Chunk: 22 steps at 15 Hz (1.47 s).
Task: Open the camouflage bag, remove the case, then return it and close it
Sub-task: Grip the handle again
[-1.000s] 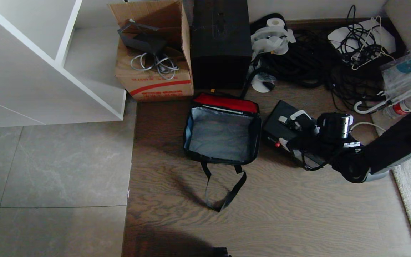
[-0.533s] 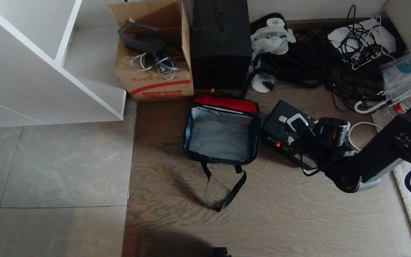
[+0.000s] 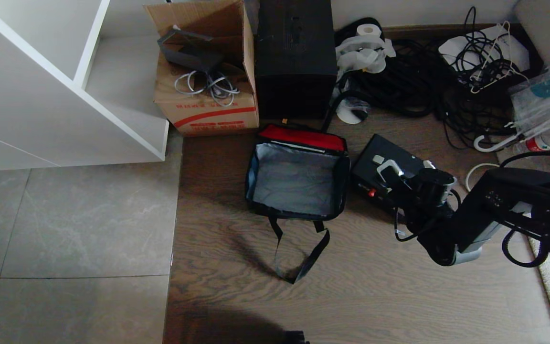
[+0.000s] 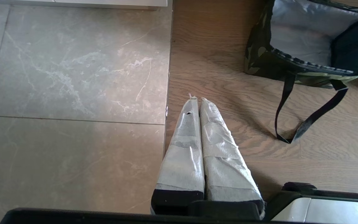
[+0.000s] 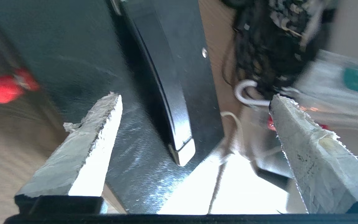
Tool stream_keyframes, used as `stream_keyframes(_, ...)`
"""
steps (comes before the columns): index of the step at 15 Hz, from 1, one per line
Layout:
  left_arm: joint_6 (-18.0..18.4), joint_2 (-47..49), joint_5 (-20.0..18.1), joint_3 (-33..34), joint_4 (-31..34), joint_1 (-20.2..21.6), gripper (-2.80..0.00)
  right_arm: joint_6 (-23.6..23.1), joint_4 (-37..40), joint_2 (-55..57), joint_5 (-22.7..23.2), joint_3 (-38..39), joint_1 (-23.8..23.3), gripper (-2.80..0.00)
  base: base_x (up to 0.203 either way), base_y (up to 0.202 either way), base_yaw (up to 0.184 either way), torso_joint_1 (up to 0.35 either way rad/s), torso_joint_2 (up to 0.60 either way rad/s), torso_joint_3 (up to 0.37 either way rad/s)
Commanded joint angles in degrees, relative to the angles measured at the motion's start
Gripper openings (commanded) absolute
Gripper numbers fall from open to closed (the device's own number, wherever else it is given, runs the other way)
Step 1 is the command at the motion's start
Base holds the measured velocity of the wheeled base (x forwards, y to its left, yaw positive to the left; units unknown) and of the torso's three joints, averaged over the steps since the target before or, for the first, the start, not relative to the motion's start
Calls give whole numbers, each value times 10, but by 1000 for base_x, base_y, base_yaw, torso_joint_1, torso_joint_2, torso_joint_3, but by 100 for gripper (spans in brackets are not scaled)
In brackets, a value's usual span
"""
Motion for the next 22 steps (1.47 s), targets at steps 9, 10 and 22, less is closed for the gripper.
stream_keyframes(9,0,0,0,5,0,0,-280,-14,-5,70,-139,-93,13,0,0,0,0,0,0,0)
stream_keyframes(10,0,0,0,5,0,0,-280,-15,-5,72,-139,-101,13,0,0,0,0,0,0,0)
stream_keyframes(22,0,0,0,5,0,0,-280,-48,1,143,-151,-258,-22,0,0,0,0,0,0,0)
